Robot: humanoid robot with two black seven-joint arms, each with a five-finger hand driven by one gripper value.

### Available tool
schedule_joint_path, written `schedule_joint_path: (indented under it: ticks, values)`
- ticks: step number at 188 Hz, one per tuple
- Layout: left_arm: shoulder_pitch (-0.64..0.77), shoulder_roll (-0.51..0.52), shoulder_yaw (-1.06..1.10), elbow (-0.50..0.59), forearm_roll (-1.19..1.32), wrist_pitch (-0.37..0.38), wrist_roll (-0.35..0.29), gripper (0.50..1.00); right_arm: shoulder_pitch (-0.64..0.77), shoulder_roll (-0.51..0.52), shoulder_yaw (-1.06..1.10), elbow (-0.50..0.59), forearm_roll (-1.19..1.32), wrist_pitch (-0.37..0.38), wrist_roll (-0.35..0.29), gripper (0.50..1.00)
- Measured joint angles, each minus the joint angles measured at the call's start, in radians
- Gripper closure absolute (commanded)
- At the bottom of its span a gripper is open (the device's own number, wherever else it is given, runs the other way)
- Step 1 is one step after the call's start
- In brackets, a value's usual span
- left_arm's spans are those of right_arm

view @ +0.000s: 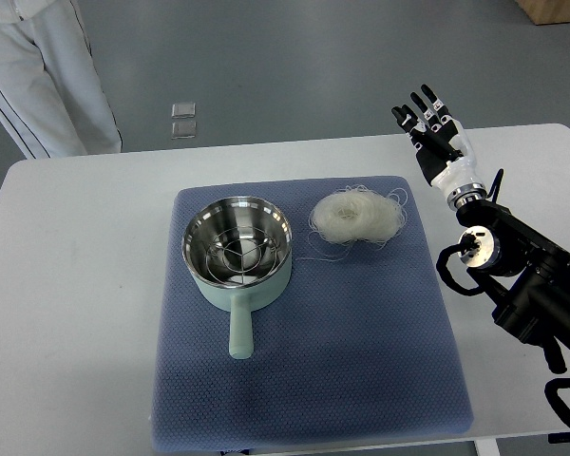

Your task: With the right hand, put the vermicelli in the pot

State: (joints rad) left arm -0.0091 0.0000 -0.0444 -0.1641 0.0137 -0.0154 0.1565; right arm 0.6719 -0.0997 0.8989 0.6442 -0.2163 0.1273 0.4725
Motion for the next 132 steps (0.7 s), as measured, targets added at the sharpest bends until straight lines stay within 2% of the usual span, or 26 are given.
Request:
schedule_joint_path:
  ticks: [132]
  values:
    - [0.0, 0.0, 0.001, 0.001, 0.0, 0.003, 0.0, 0.5, 0.0, -0.003, -0.001, 0.0, 0.0, 0.005, 0.0, 0.57]
